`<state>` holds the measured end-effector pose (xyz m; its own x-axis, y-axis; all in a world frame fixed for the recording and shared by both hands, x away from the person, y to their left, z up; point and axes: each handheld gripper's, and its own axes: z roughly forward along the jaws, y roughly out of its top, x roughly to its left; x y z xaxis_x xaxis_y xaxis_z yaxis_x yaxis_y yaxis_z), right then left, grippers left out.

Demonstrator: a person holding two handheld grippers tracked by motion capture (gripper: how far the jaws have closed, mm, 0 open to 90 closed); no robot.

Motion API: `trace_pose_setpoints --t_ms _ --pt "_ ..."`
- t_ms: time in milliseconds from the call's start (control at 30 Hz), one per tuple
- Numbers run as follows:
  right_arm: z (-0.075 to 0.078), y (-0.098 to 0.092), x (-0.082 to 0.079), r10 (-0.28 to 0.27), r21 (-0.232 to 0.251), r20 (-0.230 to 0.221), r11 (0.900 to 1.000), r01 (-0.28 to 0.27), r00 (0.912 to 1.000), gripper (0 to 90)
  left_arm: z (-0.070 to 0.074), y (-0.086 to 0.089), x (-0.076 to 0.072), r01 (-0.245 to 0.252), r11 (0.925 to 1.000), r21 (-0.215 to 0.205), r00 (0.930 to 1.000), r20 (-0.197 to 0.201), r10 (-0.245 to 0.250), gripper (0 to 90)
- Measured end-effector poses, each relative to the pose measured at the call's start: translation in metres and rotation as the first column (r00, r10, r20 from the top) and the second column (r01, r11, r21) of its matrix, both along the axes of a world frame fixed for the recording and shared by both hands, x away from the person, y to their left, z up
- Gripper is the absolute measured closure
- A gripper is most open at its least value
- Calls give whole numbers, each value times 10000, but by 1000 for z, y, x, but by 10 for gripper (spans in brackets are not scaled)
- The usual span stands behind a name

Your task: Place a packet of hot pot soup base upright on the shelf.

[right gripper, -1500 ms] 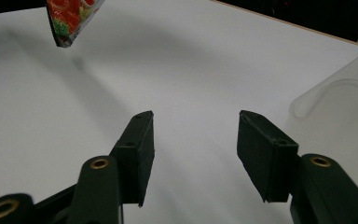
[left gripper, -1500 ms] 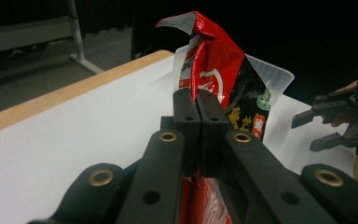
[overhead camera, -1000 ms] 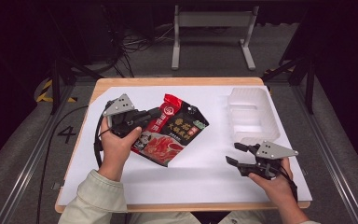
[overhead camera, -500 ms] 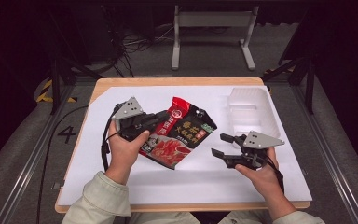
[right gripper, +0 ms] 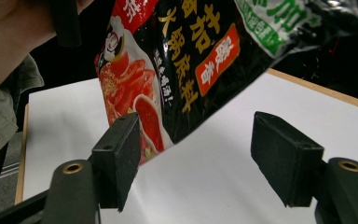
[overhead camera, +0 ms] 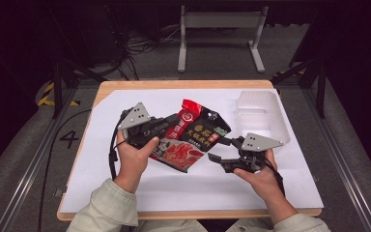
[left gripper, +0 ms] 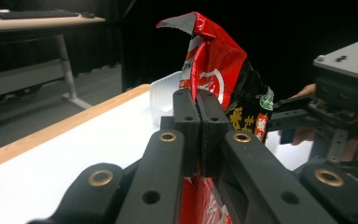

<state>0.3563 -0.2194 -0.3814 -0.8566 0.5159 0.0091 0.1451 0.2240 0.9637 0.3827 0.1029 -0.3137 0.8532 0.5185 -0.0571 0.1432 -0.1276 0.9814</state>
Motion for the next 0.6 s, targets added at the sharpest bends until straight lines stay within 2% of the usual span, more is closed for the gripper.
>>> trace_pose_setpoints --t_ms 100,300,433,600 --pt "0 3 1 149 144 3 9998 -149 9999 330 -1 -3 -1 249 9997 -83 9997 27 -249 886" --pt "0 10 2 279 244 48 9993 -280 9996 331 -1 -7 -3 347 9993 -96 9994 85 -347 885" --pt "-2 16 2 322 292 79 9990 -324 9995 325 -5 -8 -1 496 9987 -147 9987 -111 -498 884" --pt "-3 17 5 229 391 64 9990 -232 9997 322 -7 -10 -1 547 9982 -242 9984 -134 -551 884"
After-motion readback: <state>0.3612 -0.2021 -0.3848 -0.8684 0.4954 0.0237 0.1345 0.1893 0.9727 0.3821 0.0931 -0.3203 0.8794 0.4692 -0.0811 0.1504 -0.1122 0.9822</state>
